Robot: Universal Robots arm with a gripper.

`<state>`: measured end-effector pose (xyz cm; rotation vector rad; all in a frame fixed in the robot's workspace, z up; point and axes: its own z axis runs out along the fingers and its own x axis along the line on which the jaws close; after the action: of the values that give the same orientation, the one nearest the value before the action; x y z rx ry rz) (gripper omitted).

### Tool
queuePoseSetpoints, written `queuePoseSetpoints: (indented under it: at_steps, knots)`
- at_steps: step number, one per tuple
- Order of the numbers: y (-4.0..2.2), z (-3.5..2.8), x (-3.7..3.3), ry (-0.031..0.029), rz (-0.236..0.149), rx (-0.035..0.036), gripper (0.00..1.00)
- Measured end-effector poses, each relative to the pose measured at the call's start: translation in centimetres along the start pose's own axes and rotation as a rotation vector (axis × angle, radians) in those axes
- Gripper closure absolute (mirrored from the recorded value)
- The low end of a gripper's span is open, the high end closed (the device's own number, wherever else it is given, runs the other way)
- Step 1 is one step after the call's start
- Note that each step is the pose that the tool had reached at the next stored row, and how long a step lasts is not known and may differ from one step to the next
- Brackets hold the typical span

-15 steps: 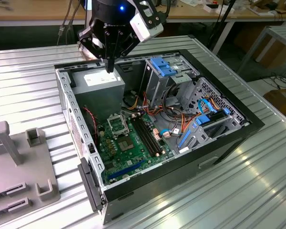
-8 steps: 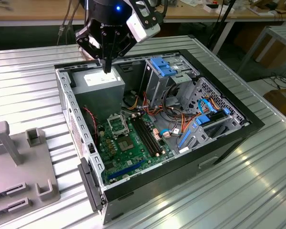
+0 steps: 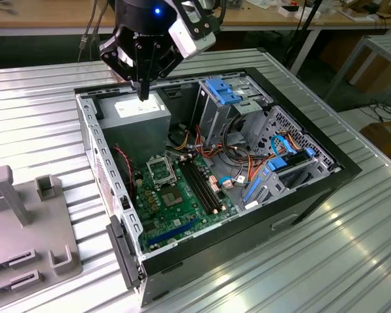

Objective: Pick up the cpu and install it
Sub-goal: 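Reach for the cpu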

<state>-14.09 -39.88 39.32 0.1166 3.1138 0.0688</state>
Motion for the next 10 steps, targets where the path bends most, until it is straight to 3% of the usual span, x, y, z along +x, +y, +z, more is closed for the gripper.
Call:
queuePoseSetpoints:
  at_steps: [10]
  knots:
    - [-0.04,-0.01,0.55,0.0003,0.000,0.0000,0.89]
